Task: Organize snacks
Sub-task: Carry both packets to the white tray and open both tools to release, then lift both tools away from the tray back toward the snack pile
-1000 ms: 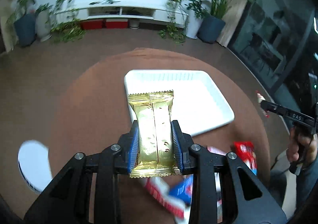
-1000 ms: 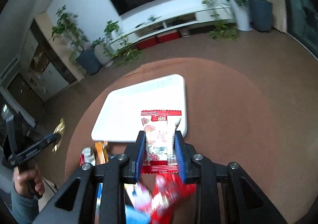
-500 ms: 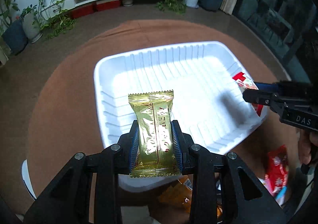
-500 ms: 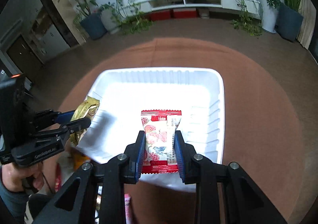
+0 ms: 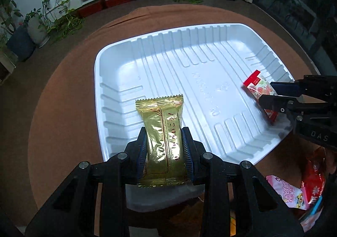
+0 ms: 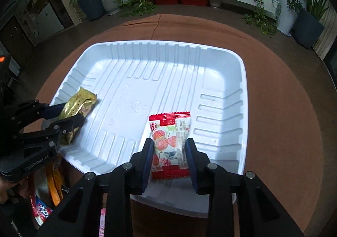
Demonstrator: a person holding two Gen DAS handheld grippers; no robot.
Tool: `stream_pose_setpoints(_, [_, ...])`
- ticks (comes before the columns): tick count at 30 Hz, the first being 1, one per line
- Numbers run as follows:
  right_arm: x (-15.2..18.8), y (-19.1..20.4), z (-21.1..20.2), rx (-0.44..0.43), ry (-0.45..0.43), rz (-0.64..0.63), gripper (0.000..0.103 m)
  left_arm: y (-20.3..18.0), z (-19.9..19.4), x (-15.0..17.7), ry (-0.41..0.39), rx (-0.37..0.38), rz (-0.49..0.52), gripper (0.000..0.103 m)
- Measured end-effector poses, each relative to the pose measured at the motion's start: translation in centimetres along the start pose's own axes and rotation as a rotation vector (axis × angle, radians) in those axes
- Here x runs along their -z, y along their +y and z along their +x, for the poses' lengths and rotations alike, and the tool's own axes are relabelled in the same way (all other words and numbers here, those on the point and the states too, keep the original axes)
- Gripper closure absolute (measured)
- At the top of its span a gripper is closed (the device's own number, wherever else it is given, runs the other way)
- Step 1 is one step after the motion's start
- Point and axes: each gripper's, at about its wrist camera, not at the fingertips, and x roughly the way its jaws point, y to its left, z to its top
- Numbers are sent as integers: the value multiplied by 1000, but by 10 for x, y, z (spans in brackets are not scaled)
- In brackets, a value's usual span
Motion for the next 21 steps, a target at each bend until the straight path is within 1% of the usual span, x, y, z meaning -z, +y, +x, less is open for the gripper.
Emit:
stream_pose_setpoints(2, [1,0,0,0,1,2,66,4,-13,4,-9,-2,5,74])
stream_pose_setpoints(6, [0,-1,-6,5,-17,5,57,3,-21,5,-24,-15,17,74])
stream_pose_setpoints(11, [-4,-7,-26,-3,-63,23,48,0,-40,6,-61,-35,33,73])
stream_pose_setpoints(13, [-5,-11,-39,-10,-97,33,41,-3,-51,7,-81,-50,45,73])
stream_pose_setpoints(14, [-6,-12,-44,-12,-113,37,40,-6,-58,7,-98,-63,55,70])
stream_pose_setpoints(15, [-6,-13,-49,-13,-123,39,38,-7,-65,9,-109,-71,62,62])
stream_pose_setpoints(16, [-7,-15,-56,-16,-140,44,36,-8,-72,10,-124,-83,69,56])
stream_pose_setpoints(17, [-7,-17,-61,-18,-151,48,35,-11,-82,12,-148,-103,81,49])
stream_pose_setpoints(20, [-5,-22,-81,-27,-196,55,31,-16,-103,16,-193,-130,99,43])
stream_pose_setpoints(21, [-3,-23,-88,-26,-210,55,30,-18,-111,18,-206,-137,103,38])
